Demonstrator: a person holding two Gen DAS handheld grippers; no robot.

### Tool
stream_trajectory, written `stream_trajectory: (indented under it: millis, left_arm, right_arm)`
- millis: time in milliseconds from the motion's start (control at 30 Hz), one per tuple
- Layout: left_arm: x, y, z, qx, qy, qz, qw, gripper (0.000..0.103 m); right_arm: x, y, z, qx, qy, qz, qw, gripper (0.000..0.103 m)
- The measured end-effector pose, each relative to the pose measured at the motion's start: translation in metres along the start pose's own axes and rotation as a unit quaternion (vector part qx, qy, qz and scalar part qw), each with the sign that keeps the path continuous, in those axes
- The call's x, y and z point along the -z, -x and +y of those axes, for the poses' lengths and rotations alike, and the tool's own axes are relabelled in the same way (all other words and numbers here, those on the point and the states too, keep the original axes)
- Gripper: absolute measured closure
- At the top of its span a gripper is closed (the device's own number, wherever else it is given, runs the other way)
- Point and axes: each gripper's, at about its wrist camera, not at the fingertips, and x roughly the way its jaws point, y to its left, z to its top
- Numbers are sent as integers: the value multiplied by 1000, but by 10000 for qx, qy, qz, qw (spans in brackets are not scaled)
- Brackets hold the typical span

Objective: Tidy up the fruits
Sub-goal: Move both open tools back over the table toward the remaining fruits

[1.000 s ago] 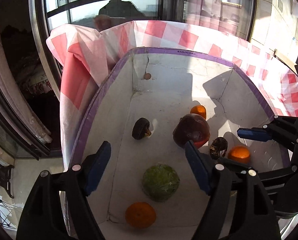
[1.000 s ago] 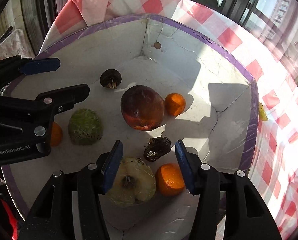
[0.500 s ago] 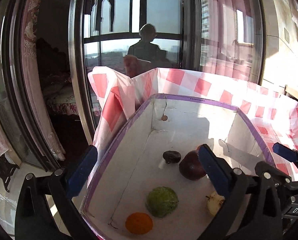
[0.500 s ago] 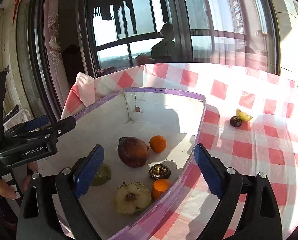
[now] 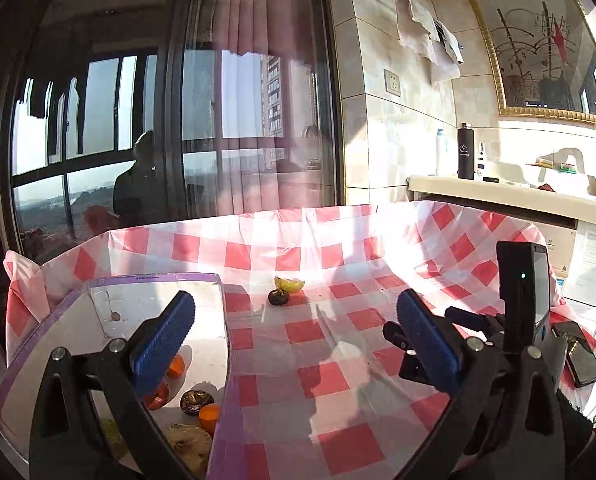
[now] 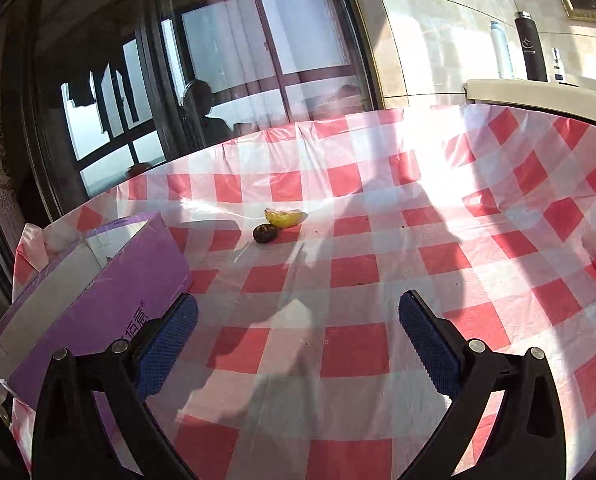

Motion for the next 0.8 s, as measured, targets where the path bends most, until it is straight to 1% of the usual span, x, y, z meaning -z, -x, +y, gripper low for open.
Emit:
stream_trajectory:
  millis: [100,167,233,267,300,367,467,600,700,800]
  left_arm:
    - [18,-43,-33,132,-197,514,9984,2]
    - [30,-75,-42,192,-126,906,9956,2]
    - [43,-108,-42,204,54,1305,9912,2]
    - [48,-121,-39,230,188,1425,9894,2]
    - [52,-134,-35,178,320,1540,9874,2]
    - [58,-161,-28,52,515,1812,9821,2]
    - [61,-195,-14,11,877,2096,9738,2]
    - [60,-228,7,-57,1393,2275,9637,2]
    - [62,-247,20,-96,1684,2461,9545,2]
    - [68,-256,29,-15,1959,2655,9440,2]
  right_arm:
    - [6,-1,-28,335,-123,85,9993,5]
    - [9,-4,-43,413,-219,138,9988,5]
    - [11,-7,-59,384,-489,238,9978,6]
    - [12,-8,-68,469,-725,287,9958,5]
    - [13,-11,-77,470,-954,364,9937,5]
    - [15,-16,-91,215,-1334,424,9899,5]
    - [15,-17,-91,156,-1359,435,9896,5]
    - [11,-26,-84,97,-1152,602,9915,5]
    - [2,-41,-86,156,-1107,688,9913,5]
    - [-13,-67,-88,258,-982,896,9908,5]
